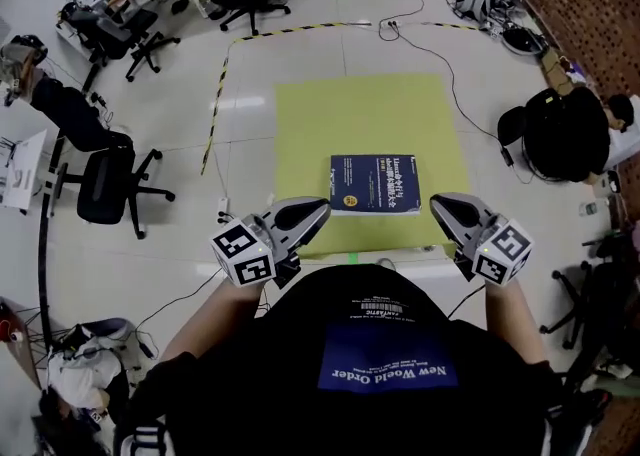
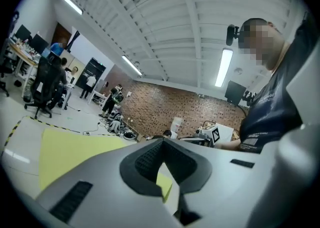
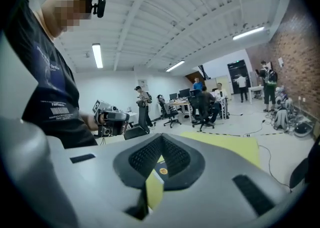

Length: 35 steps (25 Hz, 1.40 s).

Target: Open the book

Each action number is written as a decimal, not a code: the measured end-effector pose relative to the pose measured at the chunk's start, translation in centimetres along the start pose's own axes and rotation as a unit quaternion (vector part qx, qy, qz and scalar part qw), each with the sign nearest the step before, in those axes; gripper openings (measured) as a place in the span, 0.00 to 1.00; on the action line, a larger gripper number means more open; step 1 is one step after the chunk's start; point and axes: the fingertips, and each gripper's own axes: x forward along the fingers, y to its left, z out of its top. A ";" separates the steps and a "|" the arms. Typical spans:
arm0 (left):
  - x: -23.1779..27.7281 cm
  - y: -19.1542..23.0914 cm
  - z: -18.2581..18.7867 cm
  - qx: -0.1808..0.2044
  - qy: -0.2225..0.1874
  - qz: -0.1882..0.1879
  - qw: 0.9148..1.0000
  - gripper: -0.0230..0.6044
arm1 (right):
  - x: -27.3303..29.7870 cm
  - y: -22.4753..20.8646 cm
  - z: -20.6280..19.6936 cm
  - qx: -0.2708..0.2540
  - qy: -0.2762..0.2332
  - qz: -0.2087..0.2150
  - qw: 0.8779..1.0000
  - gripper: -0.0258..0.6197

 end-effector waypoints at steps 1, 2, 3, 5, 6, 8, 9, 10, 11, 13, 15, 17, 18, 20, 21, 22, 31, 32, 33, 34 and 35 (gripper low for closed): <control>1.1 0.2 0.0 0.000 0.001 0.010 1.000 0.05 | 0.3 -1.1 -0.2 -0.006 0.007 0.015 1.000 0.02; 2.1 0.4 0.1 0.000 0.001 0.021 1.000 0.05 | 0.7 -2.0 -0.3 -0.015 0.016 0.032 0.999 0.02; 2.9 0.6 0.1 -0.003 0.000 0.032 0.999 0.05 | 1.2 -2.7 -0.5 -0.029 0.028 0.050 0.998 0.02; 4.0 1.2 0.2 -0.011 0.000 0.054 0.998 0.05 | 2.6 -3.8 -1.1 -0.062 0.059 0.084 0.993 0.02; 4.4 1.6 0.1 -0.015 0.001 0.064 0.998 0.05 | 3.5 -4.1 -1.6 -0.076 0.075 0.100 0.989 0.02; 4.7 2.3 -0.2 -0.025 0.004 0.081 0.996 0.05 | 5.1 -4.3 -2.7 -0.096 0.105 0.127 0.982 0.02; 4.8 2.4 -0.5 -0.031 0.008 0.085 0.996 0.05 | 5.8 -4.1 -3.5 -0.106 0.120 0.138 0.978 0.02; 4.7 2.3 -0.8 -0.038 0.013 0.087 0.995 0.05 | 6.4 -3.5 -4.3 -0.117 0.135 0.148 0.973 0.02; 4.6 2.3 -1.3 -0.044 0.019 0.087 0.995 0.05 | 6.8 -2.8 -5.1 -0.128 0.149 0.159 0.967 0.02; 4.3 2.6 -2.2 -0.056 0.027 0.081 0.995 0.05 | 8.1 -1.1 -7.0 -0.142 0.176 0.183 0.957 0.02; 4.0 3.6 -3.2 -0.063 0.035 0.069 0.995 0.05 | 9.7 0.0 -9.6 -0.152 0.217 0.202 0.943 0.41; 3.6 4.8 -4.2 -0.069 0.043 0.057 0.995 0.05 | 11.2 0.3 -12.5 -0.182 0.260 0.194 0.928 0.42; 3.4 5.4 -4.7 -0.071 0.048 0.052 0.995 0.05 | 11.8 0.2 -14.0 -0.203 0.281 0.183 0.920 0.42; 3.0 6.3 -5.9 -0.076 0.056 0.042 0.995 0.05 | 13.0 0.2 -16.9 -0.240 0.315 0.168 0.903 0.42; 3.0 6.7 -6.5 -0.080 0.058 0.038 0.994 0.05 | 13.5 0.2 -18.3 -0.258 0.329 0.162 0.894 0.42; 2.9 6.9 -7.1 -0.086 0.059 0.034 0.994 0.05 | 13.9 0.1 -19.7 -0.278 0.342 0.157 0.884 0.42; 2.8 7.3 -11.3 -0.126 0.064 0.022 0.990 0.05 | 15.6 -1.6 -25.1 -0.422 0.385 0.126 0.811 0.42; 2.7 7.3 -11.5 -0.130 0.063 0.024 0.989 0.05 | 15.6 -1.4 -25.0 -0.426 0.384 0.130 0.808 0.40; 2.6 7.4 -11.6 -0.134 0.062 0.027 0.989 0.05 | 15.4 -1.3 -25.0 -0.430 0.384 0.133 0.806 0.38; 2.5 7.4 -11.8 -0.136 0.061 0.029 0.988 0.05 | 15.3 -1.1 -24.9 -0.434 0.383 0.136 0.804 0.36; 2.4 7.4 -11.8 -0.138 0.060 0.030 0.988 0.05 | 15.2 -1.0 -25.0 -0.439 0.383 0.139 0.801 0.33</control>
